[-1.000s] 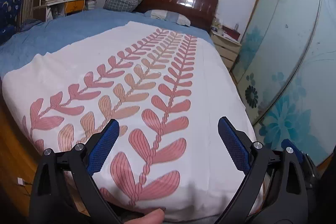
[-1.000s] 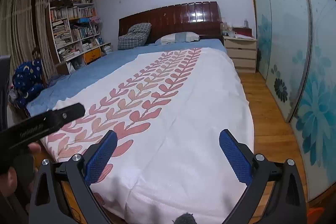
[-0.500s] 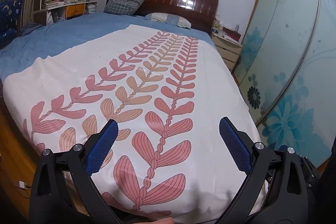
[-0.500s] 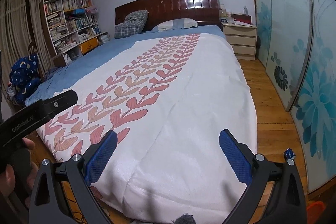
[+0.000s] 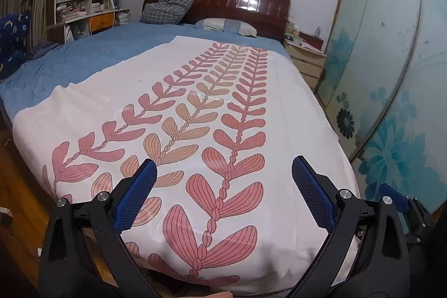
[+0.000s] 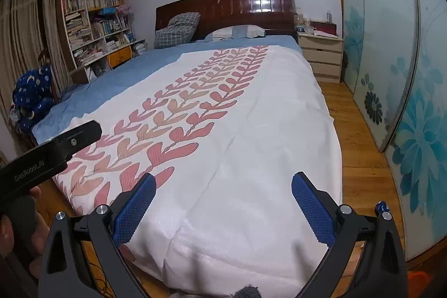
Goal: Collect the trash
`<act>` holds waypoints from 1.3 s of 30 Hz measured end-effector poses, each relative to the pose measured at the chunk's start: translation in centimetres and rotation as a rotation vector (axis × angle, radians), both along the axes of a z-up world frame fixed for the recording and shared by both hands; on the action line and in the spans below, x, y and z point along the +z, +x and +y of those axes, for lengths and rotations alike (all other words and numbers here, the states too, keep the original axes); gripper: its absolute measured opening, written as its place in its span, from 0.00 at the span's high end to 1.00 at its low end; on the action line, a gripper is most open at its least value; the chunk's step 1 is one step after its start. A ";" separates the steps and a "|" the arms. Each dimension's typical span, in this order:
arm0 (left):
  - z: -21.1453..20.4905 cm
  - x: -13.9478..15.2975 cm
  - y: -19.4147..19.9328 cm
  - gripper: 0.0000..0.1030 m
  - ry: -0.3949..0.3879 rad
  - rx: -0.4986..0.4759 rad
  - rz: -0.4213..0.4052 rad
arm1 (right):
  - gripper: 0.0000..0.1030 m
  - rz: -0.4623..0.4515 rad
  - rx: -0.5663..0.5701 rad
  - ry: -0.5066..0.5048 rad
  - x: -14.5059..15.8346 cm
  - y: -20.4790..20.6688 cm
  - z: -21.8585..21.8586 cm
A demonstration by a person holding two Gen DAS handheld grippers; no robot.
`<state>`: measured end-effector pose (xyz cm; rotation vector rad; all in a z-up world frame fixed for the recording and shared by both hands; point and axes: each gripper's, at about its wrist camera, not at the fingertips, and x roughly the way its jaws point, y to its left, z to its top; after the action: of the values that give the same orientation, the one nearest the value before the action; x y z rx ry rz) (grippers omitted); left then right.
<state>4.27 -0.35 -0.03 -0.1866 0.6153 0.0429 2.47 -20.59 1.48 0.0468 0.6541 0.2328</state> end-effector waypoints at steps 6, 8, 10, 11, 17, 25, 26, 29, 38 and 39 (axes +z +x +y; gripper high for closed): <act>0.2 0.1 -0.2 0.06 -0.005 0.005 -0.004 | 0.07 0.005 0.002 -0.004 -0.1 0.0 -0.1; 0.2 0.1 -0.2 0.06 -0.007 0.008 -0.004 | 0.07 0.008 0.004 -0.005 -0.2 0.0 -0.2; 0.4 0.1 -0.1 0.06 -0.010 0.009 -0.006 | 0.07 0.009 0.007 -0.006 -0.1 0.0 -0.1; 0.4 0.1 -0.2 0.06 -0.012 0.011 -0.006 | 0.07 0.009 0.007 -0.006 -0.1 -0.1 -0.2; 0.6 0.1 -0.1 0.06 -0.011 0.012 -0.006 | 0.07 0.013 0.011 -0.010 -0.1 0.0 -0.2; 0.6 0.1 -0.2 0.06 -0.010 0.011 -0.008 | 0.07 0.004 0.012 -0.015 0.0 -0.1 0.1; 0.6 0.1 -0.2 0.06 -0.007 0.011 -0.009 | 0.07 0.006 0.013 -0.015 -0.1 -0.1 0.1; 0.7 0.1 -0.2 0.06 -0.005 0.014 -0.011 | 0.07 0.007 0.011 -0.013 -0.1 -0.1 0.1; 1.0 0.0 -0.3 0.06 -0.011 0.021 -0.007 | 0.07 0.008 0.013 -0.017 0.0 -0.1 0.1; 1.0 0.0 -0.3 0.06 -0.011 0.021 -0.007 | 0.07 0.008 0.013 -0.017 -0.1 -0.1 0.1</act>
<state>4.00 0.66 -0.02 -0.2043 0.6068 0.0593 2.41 -20.50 1.42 0.0275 0.6648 0.2395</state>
